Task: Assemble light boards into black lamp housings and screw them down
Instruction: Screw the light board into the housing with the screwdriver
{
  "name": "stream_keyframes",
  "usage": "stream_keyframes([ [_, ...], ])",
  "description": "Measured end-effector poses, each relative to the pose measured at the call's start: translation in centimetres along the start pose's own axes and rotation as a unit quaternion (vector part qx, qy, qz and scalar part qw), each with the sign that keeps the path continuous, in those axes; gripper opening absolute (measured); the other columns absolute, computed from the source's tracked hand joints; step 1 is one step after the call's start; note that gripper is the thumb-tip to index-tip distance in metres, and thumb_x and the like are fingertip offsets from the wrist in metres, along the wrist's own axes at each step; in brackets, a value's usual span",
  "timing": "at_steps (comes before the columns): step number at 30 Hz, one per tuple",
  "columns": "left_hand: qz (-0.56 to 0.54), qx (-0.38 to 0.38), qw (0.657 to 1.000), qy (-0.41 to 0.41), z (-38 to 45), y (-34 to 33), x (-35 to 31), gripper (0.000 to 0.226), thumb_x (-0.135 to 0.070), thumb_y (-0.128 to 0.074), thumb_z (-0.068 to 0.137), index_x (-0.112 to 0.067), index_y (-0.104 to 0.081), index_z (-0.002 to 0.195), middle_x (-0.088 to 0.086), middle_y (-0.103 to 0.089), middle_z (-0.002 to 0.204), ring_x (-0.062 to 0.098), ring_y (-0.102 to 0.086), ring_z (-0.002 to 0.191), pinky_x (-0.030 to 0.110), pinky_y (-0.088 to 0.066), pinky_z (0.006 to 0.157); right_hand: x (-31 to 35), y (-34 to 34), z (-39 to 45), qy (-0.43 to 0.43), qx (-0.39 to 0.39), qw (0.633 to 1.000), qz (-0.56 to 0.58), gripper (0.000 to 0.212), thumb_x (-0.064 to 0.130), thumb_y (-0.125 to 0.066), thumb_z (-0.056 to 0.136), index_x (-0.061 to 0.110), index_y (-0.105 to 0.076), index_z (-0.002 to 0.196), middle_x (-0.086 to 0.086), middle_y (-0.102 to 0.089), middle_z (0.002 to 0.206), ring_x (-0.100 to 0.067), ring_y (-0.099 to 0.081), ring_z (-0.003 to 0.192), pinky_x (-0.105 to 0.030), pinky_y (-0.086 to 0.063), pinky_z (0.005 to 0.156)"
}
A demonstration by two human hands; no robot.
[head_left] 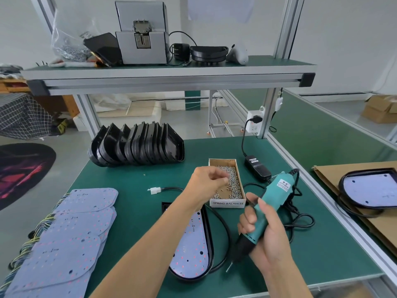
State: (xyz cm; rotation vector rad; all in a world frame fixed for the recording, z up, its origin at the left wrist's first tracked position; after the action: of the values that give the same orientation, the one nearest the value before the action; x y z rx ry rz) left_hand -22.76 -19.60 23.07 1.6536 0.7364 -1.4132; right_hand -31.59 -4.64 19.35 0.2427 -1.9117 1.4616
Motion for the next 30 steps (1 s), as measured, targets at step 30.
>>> stream_keyframes([
  [30,-0.499,-0.035,0.865,0.035,-17.8,3.3,0.3,0.016,-0.02,-0.068,0.089,-0.01,-0.078,0.08,0.006,-0.066,0.076,0.012,-0.062,0.065,0.021,-0.056,0.064,6.8,-14.8,-5.0,0.216,0.11,0.968,0.067,0.027,0.037,-0.048,0.103,0.021,-0.056,0.083,0.008,-0.041,0.056,-0.011,-0.032,0.046,-0.026,-0.036,0.052],
])
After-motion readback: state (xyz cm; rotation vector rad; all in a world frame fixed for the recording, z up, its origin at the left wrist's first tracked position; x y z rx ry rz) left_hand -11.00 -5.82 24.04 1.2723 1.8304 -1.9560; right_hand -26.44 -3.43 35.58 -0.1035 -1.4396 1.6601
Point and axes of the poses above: each hand's wrist, its own z-axis towards the middle knuckle, its own y-axis out of the back of the hand, x = y × z, the point moved 10 cm from there along z, towards the middle knuckle
